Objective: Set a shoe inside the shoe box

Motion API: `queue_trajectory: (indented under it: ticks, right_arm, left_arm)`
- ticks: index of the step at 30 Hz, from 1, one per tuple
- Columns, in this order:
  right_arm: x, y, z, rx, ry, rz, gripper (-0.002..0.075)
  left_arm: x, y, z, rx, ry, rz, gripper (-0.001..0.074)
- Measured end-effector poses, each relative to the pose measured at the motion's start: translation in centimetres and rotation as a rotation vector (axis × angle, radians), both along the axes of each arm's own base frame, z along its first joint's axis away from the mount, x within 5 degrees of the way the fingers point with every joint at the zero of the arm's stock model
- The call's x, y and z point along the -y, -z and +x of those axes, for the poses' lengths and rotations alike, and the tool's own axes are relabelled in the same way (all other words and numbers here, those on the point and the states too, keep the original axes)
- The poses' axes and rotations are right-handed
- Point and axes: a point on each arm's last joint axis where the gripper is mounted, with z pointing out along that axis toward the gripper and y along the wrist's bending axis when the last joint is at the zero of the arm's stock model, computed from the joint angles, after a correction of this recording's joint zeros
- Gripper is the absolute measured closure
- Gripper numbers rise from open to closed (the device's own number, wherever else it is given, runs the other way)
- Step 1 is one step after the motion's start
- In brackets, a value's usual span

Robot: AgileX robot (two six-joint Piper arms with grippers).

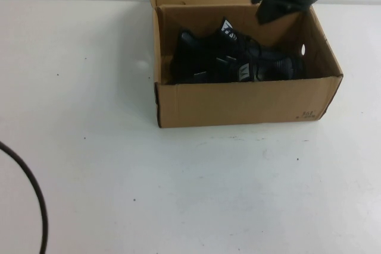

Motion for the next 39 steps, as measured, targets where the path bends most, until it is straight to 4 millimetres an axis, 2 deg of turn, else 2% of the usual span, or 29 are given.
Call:
queue_trajectory:
  ticks: [4,7,10,14,17,20,22,26,28,33,36,39]
  right_arm:
    - [1.5,-5.0,-2.9,0.141,0.010,-0.042,0.0732]
    - [3.4,-9.3,-6.1,0.268,0.049,-0.097,0.0737]
    - [5.2,-13.9,-10.3,0.417,0.094,-0.102,0.0739]
    - [7.8,-19.3,-17.6,0.657,0.147,-0.048,0.0739]
    - [9.6,-20.6,-23.1,0.808,0.178,-0.004,0.0741]
    - [11.0,-19.0,-27.3,0.904,0.192,0.016,0.0741]
    - [11.8,-17.3,-29.9,0.950,0.198,0.031,0.0741]
    - [13.4,-12.0,-35.0,1.003,0.209,0.047,0.0741]
    - [13.9,-8.4,-36.7,0.982,0.206,0.039,0.0741]
    - [14.6,0.2,-39.0,0.924,0.196,0.014,0.0741]
    - [14.8,4.0,-39.8,0.909,0.193,0.007,0.0741]
    - [14.8,8.1,-39.5,0.856,0.185,-0.019,0.0741]
  left_arm:
    - [-1.2,0.2,0.6,-0.010,-0.068,0.138,0.0736]
    - [-1.7,0.4,1.2,-0.021,-0.148,0.123,0.0736]
    - [-1.6,0.7,1.5,0.014,-0.158,0.084,0.0736]
    - [-0.9,1.4,1.0,0.090,-0.118,-0.001,0.0736]
    - [-0.1,2.4,0.0,0.135,-0.052,-0.044,0.0736]
    - [0.5,3.4,-1.3,0.173,0.024,-0.051,0.0736]
    - [0.7,4.0,-2.2,0.207,0.062,-0.057,0.0736]
    - [0.9,4.4,-3.9,0.301,0.105,-0.103,0.0736]
    - [1.0,4.5,-4.4,0.333,0.111,-0.153,0.0736]
    - [1.3,5.3,-4.6,0.322,0.117,-0.240,0.0736]
    - [1.4,5.4,-4.6,0.314,0.121,-0.259,0.0736]
    - [1.4,5.5,-4.6,0.311,0.121,-0.271,0.0736]
